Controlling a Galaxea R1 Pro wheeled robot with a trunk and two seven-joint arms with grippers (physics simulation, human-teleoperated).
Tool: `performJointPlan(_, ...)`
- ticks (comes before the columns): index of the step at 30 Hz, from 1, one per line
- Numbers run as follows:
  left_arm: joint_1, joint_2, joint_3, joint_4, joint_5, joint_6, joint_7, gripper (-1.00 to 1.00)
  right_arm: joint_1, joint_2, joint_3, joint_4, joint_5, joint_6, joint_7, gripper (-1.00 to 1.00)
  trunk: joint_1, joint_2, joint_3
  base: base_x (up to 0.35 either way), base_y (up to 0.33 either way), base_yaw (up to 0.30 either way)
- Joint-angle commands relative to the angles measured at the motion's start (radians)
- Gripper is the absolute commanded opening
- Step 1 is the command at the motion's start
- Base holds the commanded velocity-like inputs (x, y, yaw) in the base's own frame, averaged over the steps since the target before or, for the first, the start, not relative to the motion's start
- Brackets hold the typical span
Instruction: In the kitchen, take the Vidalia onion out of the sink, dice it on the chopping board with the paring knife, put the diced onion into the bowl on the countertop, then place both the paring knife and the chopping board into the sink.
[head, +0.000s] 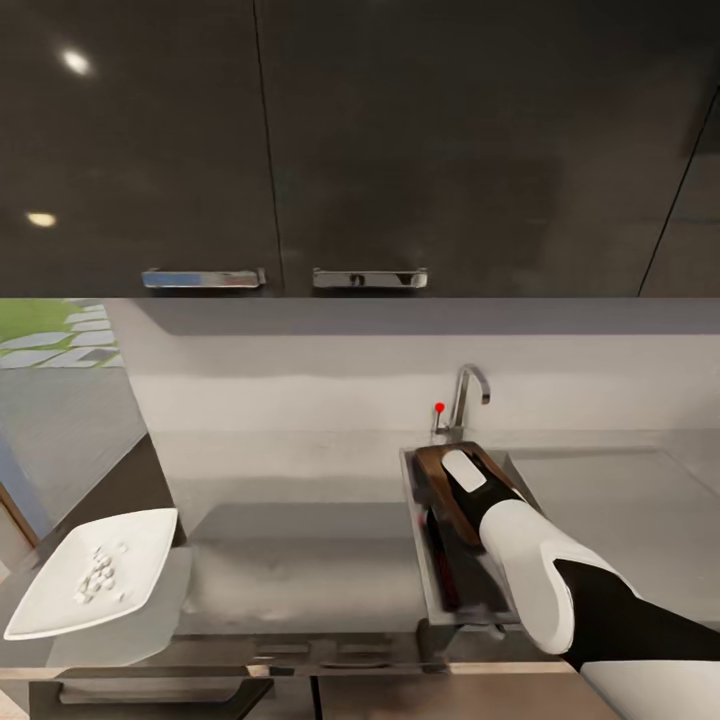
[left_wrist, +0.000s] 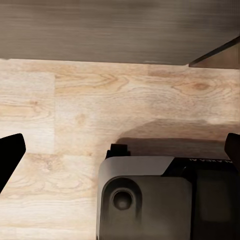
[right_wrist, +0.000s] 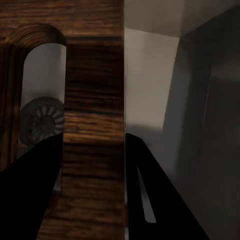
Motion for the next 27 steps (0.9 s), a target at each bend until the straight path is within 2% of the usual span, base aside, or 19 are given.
performJointPlan(1,-0.002,0.000,-0.003,0.005,0.007,-0.008,0.001,1.00,0.000,-0.001,0.003,-0.001,-0.007,-0.008,0.005,-1.00,0.001,-0.002,-0.002,0.012,-0.016,0.000)
performJointPlan(20,-0.002,0.000,-0.003,0.005,0.007,-0.008,0.001,1.00,0.004,-0.001,0.002,0.010,-0.010,-0.012,0.016,-1.00,0.001,-0.002,-0.020,0.001,-0.002,0.048)
performJointPlan(27,-0.002,0.000,-0.003,0.005,0.007,-0.008,0.001,1.00,0.005,-0.024,0.001,0.009,-0.011,-0.012,0.016,-1.00,0.001,-0.002,-0.031,0.000,0.000,0.032)
